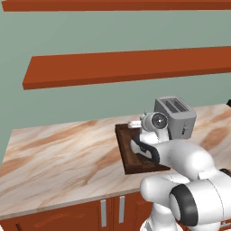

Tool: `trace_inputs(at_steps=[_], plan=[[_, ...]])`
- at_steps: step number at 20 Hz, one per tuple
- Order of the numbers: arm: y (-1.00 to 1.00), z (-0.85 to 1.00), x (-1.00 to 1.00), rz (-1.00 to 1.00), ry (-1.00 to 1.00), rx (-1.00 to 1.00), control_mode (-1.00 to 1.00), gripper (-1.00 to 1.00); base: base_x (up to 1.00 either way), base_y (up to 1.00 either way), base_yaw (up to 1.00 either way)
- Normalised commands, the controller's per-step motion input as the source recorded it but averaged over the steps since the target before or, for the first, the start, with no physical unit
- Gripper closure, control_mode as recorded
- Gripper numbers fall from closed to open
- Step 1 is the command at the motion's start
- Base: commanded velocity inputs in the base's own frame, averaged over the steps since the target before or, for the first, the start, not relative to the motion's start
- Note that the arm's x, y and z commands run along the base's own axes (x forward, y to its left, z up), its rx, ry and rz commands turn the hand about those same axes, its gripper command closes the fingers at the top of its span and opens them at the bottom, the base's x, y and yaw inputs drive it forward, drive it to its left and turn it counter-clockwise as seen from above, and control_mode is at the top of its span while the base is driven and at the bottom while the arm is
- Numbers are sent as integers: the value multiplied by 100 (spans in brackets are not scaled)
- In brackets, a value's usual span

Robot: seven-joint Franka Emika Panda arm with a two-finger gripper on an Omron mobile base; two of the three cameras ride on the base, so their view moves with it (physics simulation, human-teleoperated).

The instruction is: Take out the milk from the fridge and place it on the tray on the counter. Then take the sugar cube near the tray and place it in the tray.

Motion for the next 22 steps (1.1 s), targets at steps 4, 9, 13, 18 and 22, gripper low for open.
trace_inputs(at_steps=[4,9,13,18,22], plan=[[-1,0,8,6,-21,0,-100,100,0,0,0],[-6,-14,18,9,-8,0,-100,100,0,0,0],[0,-31,18,8,0,4,-100,100,0,0,0],[0,-20,0,6,0,0,-100,100,0,0,0],[0,-21,-3,4,0,0,-100,100,0,0,0]])
